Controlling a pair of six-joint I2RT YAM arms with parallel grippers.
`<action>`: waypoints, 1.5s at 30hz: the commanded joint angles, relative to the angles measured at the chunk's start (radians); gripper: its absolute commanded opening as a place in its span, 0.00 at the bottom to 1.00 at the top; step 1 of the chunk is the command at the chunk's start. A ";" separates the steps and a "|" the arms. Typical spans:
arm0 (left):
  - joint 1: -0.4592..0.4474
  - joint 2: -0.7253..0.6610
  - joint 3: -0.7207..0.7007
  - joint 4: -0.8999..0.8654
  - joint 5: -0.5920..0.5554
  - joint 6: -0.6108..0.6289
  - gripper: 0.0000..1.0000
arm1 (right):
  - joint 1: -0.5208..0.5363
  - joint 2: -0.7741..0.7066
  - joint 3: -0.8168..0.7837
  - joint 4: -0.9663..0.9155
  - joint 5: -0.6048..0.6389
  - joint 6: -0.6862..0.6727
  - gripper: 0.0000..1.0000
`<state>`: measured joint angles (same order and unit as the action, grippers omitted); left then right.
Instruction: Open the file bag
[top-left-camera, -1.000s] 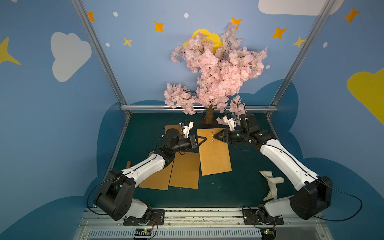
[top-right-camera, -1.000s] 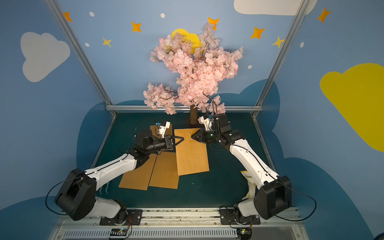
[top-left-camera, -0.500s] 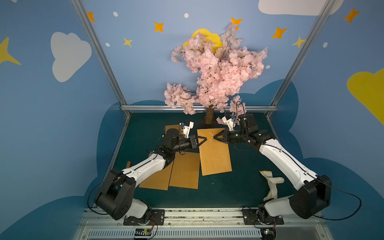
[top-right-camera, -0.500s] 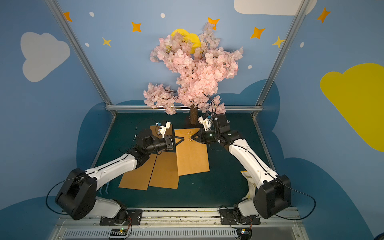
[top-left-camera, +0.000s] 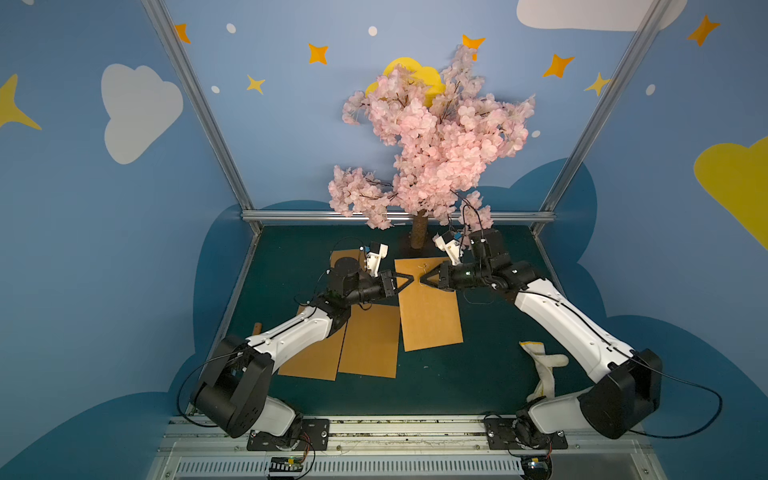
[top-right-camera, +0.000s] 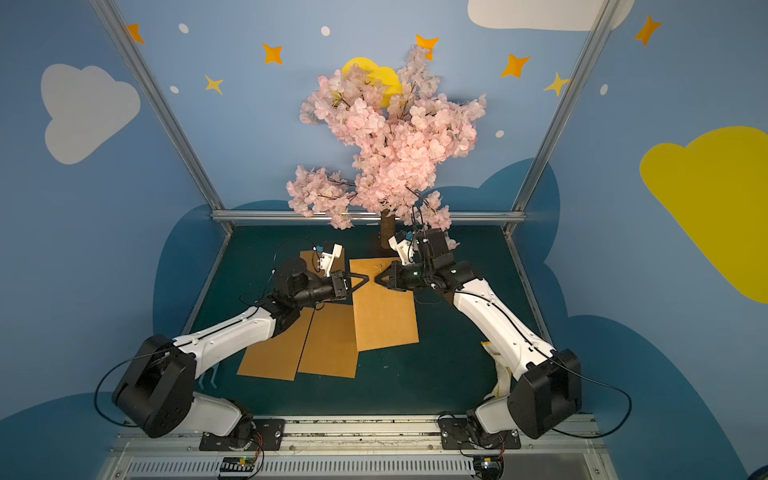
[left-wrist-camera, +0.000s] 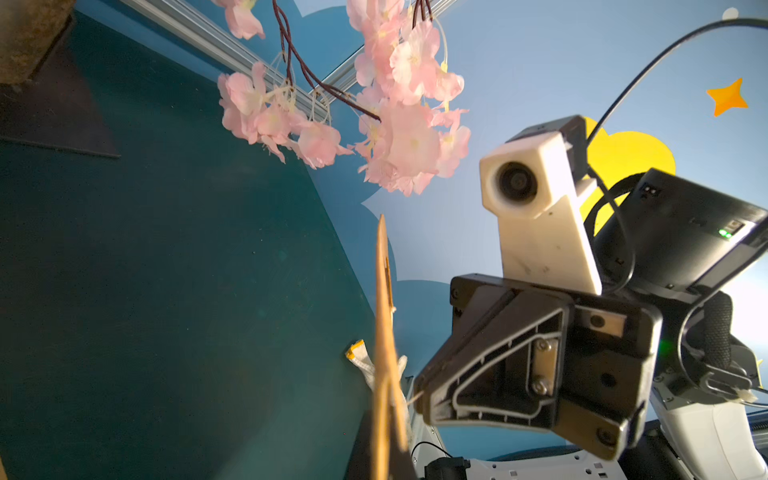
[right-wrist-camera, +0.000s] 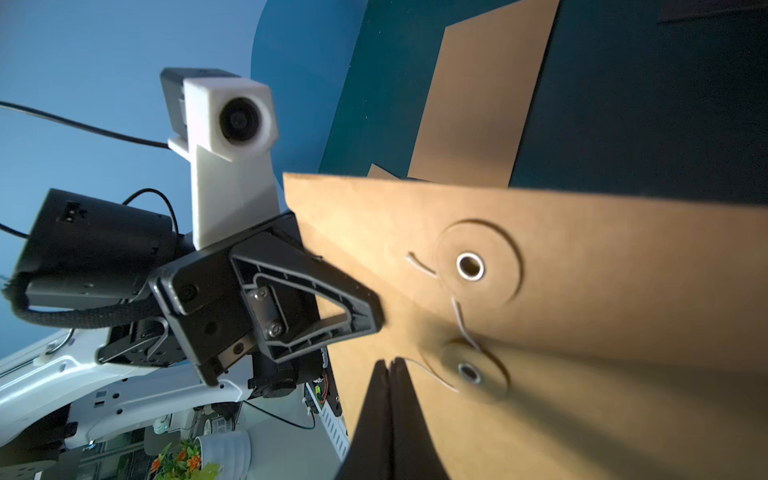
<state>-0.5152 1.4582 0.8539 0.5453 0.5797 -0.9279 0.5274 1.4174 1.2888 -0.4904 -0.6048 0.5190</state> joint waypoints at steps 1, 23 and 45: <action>0.015 -0.024 0.038 0.025 -0.020 -0.001 0.02 | 0.008 -0.063 -0.042 -0.044 0.019 -0.026 0.00; 0.015 -0.207 -0.179 -0.005 0.039 0.009 0.02 | -0.093 -0.036 0.076 -0.175 0.123 -0.128 0.00; -0.003 -0.058 -0.134 0.030 -0.034 0.008 0.03 | 0.074 0.058 0.146 -0.049 -0.084 -0.085 0.00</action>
<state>-0.5201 1.3811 0.6773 0.5381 0.5610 -0.9215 0.5873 1.4925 1.4364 -0.5762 -0.6506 0.4206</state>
